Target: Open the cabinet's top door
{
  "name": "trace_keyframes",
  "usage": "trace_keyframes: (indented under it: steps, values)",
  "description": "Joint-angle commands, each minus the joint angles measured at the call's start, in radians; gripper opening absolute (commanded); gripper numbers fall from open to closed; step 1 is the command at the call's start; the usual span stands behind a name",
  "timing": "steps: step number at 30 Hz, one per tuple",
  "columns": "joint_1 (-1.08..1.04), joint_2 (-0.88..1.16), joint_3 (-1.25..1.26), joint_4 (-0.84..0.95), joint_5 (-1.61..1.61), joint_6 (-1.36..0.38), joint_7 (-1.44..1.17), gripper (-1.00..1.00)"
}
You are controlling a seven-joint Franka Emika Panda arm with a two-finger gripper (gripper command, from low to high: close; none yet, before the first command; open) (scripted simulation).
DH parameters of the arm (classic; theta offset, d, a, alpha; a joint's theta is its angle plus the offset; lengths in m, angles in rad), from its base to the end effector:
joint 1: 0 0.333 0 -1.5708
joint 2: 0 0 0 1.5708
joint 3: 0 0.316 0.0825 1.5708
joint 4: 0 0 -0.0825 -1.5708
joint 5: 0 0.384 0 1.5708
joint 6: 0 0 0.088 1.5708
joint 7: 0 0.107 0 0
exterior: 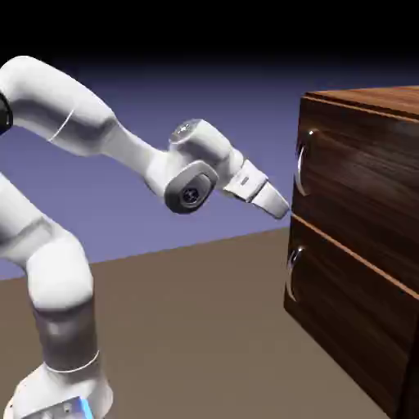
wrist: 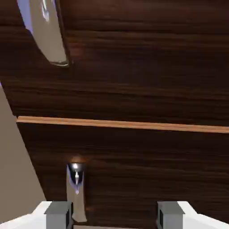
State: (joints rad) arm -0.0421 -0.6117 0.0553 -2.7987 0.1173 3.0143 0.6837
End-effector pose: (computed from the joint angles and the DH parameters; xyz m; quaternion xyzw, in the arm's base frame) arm 0.3853 -0.0028 0.4763 -0.8475 0.3466 -0.3730 0.1500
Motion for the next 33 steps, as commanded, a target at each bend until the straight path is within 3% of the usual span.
trace_keyframes:
  steps: [1,33]
  values:
    - [-0.02,-0.015,0.021,0.004,0.044,-0.008,-0.021,0.0]
    - [-0.662,-0.51,0.676,0.139,1.435,-0.278,-0.701,0.0]
